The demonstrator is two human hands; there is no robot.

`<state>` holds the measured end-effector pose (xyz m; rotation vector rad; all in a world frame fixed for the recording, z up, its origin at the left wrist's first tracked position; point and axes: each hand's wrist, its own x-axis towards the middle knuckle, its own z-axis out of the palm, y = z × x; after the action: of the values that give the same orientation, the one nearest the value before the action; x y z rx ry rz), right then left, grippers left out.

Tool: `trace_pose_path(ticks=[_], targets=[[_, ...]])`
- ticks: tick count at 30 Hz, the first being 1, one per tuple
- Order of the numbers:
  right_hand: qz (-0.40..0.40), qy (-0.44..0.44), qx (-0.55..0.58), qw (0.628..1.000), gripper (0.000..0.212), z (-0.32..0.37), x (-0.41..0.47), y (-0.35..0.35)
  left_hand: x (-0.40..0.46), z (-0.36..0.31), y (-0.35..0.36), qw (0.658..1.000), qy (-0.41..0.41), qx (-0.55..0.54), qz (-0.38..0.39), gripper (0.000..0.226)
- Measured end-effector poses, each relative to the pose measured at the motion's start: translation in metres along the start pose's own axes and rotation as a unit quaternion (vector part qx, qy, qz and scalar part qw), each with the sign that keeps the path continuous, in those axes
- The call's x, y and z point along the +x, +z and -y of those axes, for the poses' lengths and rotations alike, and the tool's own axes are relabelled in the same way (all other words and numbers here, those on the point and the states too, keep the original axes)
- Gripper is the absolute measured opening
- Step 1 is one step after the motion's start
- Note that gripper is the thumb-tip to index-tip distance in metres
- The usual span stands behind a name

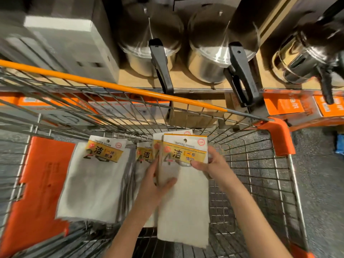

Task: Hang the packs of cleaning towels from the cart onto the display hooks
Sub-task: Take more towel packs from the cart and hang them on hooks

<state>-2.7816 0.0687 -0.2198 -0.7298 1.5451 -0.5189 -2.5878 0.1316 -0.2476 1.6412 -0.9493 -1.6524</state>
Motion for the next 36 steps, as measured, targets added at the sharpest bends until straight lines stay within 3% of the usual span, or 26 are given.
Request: trace_pose_path(ticks=[4,8,11,16,21,24,28,32,36], targets=[[-0.020,0.023,0.002,1.000,0.042,-0.027,0.029,0.056,0.016,0.022,-0.025,0.998,0.020,0.035,-0.054,0.083],[-0.073,0.014,0.001,0.997,0.032,-0.055,0.039,0.089,0.026,0.037,-0.032,0.999,-0.008,0.036,-0.030,0.090],[-0.110,0.014,0.008,0.994,0.025,-0.067,0.041,0.091,0.032,0.044,-0.028,0.999,-0.018,0.024,-0.026,0.111],[-0.127,0.006,-0.077,0.989,0.071,-0.073,0.036,0.085,0.037,0.049,-0.022,0.999,-0.012,0.004,-0.037,0.109],[-0.088,-0.035,0.047,0.994,0.059,-0.082,0.037,0.080,0.043,0.051,-0.015,0.999,-0.014,0.029,-0.012,0.138],[-0.092,-0.033,0.118,0.988,0.062,-0.088,0.039,0.080,0.040,0.055,-0.009,0.995,-0.048,0.092,-0.005,0.125],[-0.104,0.004,0.137,0.985,0.061,-0.095,0.044,0.074,0.032,0.067,-0.008,0.982,-0.090,0.150,-0.066,0.109],[-0.085,0.018,0.131,0.988,0.061,-0.096,0.045,0.073,0.034,0.068,-0.012,0.989,-0.142,0.028,-0.044,0.122],[-0.087,0.008,0.120,0.989,0.065,-0.100,0.042,0.076,0.034,0.064,-0.011,0.991,-0.126,-0.020,-0.035,0.121]])
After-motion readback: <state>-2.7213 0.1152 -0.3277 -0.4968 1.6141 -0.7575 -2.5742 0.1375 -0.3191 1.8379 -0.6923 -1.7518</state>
